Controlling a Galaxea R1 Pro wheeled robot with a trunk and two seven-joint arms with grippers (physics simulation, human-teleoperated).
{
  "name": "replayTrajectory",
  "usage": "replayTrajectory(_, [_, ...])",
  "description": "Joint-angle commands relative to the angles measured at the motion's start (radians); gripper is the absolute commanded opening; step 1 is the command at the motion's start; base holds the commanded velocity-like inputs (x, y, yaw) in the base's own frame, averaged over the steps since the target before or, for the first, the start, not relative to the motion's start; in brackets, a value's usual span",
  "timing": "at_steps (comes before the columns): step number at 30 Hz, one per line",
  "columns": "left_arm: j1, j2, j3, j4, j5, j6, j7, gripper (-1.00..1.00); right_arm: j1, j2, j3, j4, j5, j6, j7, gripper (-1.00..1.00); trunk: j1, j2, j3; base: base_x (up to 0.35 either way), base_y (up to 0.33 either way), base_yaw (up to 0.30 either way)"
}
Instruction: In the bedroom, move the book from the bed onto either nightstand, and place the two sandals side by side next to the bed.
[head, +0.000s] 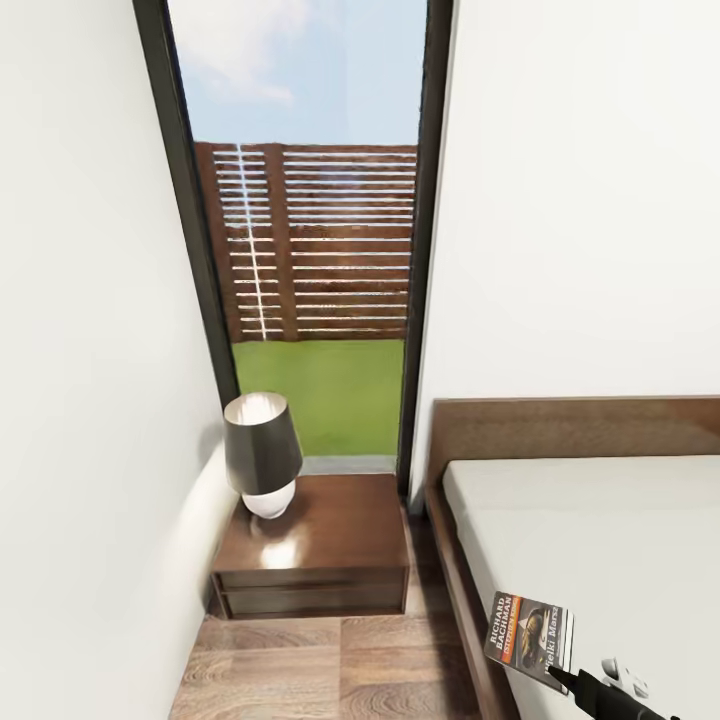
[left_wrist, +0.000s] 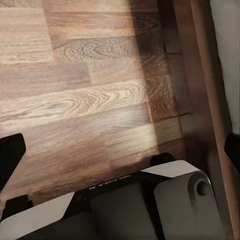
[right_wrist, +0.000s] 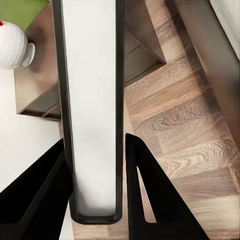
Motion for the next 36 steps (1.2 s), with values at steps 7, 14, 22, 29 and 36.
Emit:
replayTrajectory(7, [-0.001, 0.000, -0.009, 0.001, 0.007, -0.004, -0.003, 1.00, -0.001, 0.000, -0.006, -0.001, -0.009, 0.011, 0.004, -1.00, 0.001, -0.002, -0.002, 0.323, 0.000, 0.000])
replayTrajectory(14, [-0.001, 0.000, -0.009, 0.001, 0.007, -0.004, -0.003, 1.00, -0.001, 0.000, -0.006, -0.001, -0.009, 0.011, 0.004, -1.00, 0.001, -0.002, -0.002, 0.323, 0.052, 0.000])
replayTrajectory(22, [-0.001, 0.000, -0.009, 0.001, 0.007, -0.004, -0.003, 1.00, -0.001, 0.000, -0.006, -0.001, -0.009, 0.011, 0.003, -1.00, 0.001, -0.002, -0.002, 0.313, 0.155, 0.000])
replayTrajectory(29, [-0.001, 0.000, -0.009, 0.001, 0.007, -0.004, -0.003, 1.00, -0.001, 0.000, -0.006, -0.001, -0.009, 0.011, 0.003, -1.00, 0.001, -0.002, -0.002, 0.306, 0.151, 0.000])
replayTrajectory(36, [-0.001, 0.000, -0.009, 0.001, 0.007, -0.004, -0.003, 1.00, -0.001, 0.000, -0.006, -0.001, -0.009, 0.011, 0.003, -1.00, 0.001, -0.002, -0.002, 0.319, 0.087, 0.000])
